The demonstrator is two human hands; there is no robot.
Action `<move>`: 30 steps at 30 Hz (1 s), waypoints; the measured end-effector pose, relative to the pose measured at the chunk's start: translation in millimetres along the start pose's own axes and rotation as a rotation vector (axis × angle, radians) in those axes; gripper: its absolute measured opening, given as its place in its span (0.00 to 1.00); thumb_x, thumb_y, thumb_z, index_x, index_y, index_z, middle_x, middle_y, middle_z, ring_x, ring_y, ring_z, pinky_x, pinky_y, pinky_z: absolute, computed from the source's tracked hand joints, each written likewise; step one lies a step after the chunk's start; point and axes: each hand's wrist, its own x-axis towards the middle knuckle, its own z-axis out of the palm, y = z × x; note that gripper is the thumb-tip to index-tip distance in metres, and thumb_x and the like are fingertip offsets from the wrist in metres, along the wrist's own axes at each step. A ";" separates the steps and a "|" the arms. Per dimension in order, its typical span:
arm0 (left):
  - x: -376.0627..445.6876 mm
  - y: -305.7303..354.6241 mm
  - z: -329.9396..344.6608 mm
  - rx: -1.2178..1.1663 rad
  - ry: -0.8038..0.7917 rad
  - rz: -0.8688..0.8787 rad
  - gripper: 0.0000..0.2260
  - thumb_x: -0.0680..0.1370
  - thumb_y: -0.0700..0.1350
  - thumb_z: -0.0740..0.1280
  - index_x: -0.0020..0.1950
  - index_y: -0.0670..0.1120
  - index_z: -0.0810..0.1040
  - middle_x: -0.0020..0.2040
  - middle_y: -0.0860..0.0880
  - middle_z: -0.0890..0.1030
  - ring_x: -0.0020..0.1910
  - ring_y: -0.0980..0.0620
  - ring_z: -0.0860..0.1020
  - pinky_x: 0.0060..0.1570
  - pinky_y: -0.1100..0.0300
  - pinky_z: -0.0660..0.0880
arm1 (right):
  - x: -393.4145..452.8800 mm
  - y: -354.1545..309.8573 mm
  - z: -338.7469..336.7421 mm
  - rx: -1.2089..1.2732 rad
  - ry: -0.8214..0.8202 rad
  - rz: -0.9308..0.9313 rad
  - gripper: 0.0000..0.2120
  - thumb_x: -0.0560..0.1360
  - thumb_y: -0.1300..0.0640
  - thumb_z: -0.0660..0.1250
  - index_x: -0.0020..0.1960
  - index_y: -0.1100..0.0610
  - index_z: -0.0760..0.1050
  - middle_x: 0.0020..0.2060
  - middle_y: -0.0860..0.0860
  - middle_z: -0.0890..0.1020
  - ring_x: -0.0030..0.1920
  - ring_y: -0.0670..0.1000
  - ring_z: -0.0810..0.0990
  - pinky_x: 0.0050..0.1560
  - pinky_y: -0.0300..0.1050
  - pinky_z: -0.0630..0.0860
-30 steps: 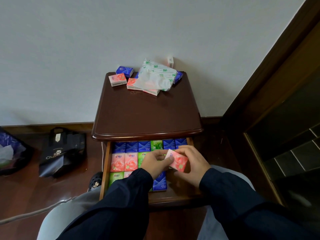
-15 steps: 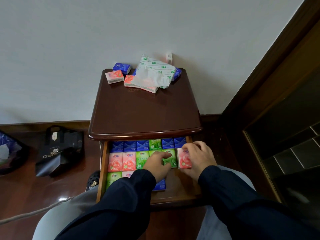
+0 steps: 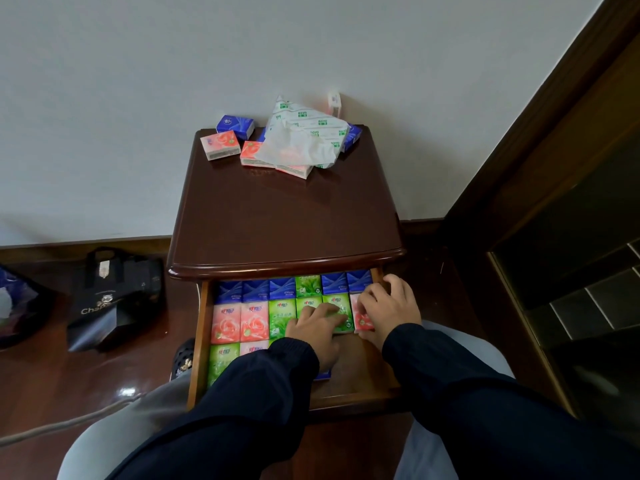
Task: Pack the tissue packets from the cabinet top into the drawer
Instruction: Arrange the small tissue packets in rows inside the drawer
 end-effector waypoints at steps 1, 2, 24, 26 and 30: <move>0.4 -1.7 0.2 0.000 -0.003 0.002 0.27 0.77 0.47 0.62 0.75 0.61 0.66 0.76 0.58 0.62 0.74 0.48 0.59 0.71 0.43 0.61 | 0.4 -0.1 0.4 -0.005 0.008 0.001 0.23 0.61 0.40 0.77 0.52 0.49 0.81 0.53 0.49 0.81 0.63 0.60 0.72 0.66 0.58 0.68; 0.6 -3.0 0.1 -0.003 -0.008 0.004 0.27 0.76 0.47 0.62 0.75 0.61 0.66 0.76 0.58 0.62 0.74 0.49 0.59 0.71 0.42 0.61 | 0.8 -0.2 0.3 -0.010 0.019 -0.001 0.21 0.62 0.40 0.77 0.51 0.49 0.82 0.52 0.50 0.81 0.63 0.60 0.72 0.65 0.58 0.68; -16.5 -54.9 -120.4 -0.346 0.835 -0.023 0.08 0.75 0.40 0.68 0.53 0.50 0.77 0.52 0.50 0.75 0.53 0.46 0.73 0.56 0.51 0.72 | 48.1 -41.1 -115.3 0.270 0.283 -0.024 0.20 0.81 0.40 0.55 0.34 0.50 0.67 0.31 0.45 0.75 0.41 0.53 0.75 0.47 0.51 0.68; -12.6 -71.0 -130.9 -0.360 0.779 -0.131 0.11 0.75 0.42 0.69 0.57 0.51 0.76 0.56 0.49 0.74 0.57 0.44 0.72 0.57 0.49 0.72 | 62.4 -49.4 -126.2 0.382 0.278 -0.051 0.15 0.81 0.43 0.58 0.39 0.48 0.69 0.36 0.44 0.74 0.43 0.52 0.74 0.47 0.51 0.69; -1.0 -92.7 -136.1 -0.222 0.642 -0.287 0.24 0.75 0.56 0.71 0.69 0.57 0.70 0.67 0.51 0.69 0.66 0.44 0.68 0.64 0.49 0.66 | 99.2 -64.0 -139.1 0.481 0.245 -0.086 0.06 0.80 0.48 0.62 0.53 0.47 0.75 0.51 0.45 0.76 0.53 0.52 0.75 0.54 0.52 0.72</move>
